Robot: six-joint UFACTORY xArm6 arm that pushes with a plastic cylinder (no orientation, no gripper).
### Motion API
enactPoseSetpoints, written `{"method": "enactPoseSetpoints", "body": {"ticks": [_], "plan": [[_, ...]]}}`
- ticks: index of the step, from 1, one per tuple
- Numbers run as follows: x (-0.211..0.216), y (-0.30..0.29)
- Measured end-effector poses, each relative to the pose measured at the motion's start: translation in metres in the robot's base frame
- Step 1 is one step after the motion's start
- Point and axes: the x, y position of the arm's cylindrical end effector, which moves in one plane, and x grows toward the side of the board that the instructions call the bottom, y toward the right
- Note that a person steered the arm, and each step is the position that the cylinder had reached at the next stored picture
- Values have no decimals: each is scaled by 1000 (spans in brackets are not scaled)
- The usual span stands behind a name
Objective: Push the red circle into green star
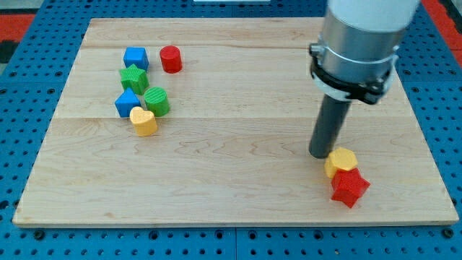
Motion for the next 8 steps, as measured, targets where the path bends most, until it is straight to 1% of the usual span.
{"method": "enactPoseSetpoints", "body": {"ticks": [3, 4, 5, 6, 7, 8], "plan": [[0, -2], [-15, -4], [-84, -4], [-184, -62], [-245, -161], [-237, -240]]}}
